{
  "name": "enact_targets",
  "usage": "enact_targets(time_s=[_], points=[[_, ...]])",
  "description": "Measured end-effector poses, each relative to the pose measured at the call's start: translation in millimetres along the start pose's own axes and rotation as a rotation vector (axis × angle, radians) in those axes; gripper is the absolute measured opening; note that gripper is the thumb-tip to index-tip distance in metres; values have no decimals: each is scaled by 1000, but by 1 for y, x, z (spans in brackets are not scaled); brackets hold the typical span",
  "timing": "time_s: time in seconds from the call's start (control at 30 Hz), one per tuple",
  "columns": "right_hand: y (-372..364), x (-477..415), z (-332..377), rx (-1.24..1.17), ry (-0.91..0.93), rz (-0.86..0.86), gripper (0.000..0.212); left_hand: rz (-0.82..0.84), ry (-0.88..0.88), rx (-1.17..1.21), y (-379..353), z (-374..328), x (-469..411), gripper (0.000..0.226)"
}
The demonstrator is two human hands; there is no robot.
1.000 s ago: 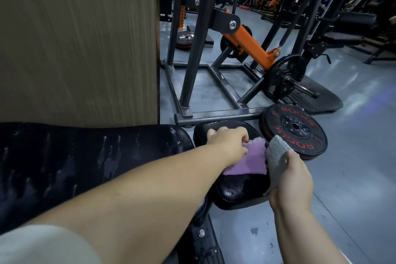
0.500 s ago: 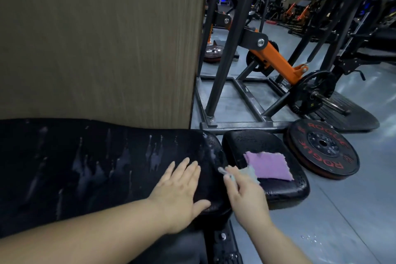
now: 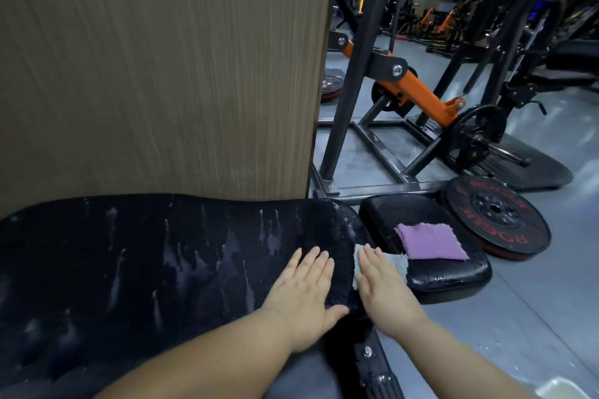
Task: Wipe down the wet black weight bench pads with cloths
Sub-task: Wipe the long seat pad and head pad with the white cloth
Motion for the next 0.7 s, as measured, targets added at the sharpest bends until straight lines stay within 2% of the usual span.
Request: enact_targets(time_s=[0.2,0.47,0.7], points=[[-4,-41,2,40,-36,54,54,-16,-19,-5,-3,2,-2,80],[-2,11,5,64,1,-6,57,-28,-37,28,-6,4,-2,79],[-1,14,11,138,-32,40,56,43,-77,-49,-1,6,-4,81]])
Point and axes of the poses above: each hand's wrist, its own x-axis away from the middle knuckle, its own y-axis out of the back of the hand, z = x × y, the point moved 4 cm from there along -x, towards the middle knuckle, and after that the axes turned 10 degrees about -z, right-handed, at the moved point
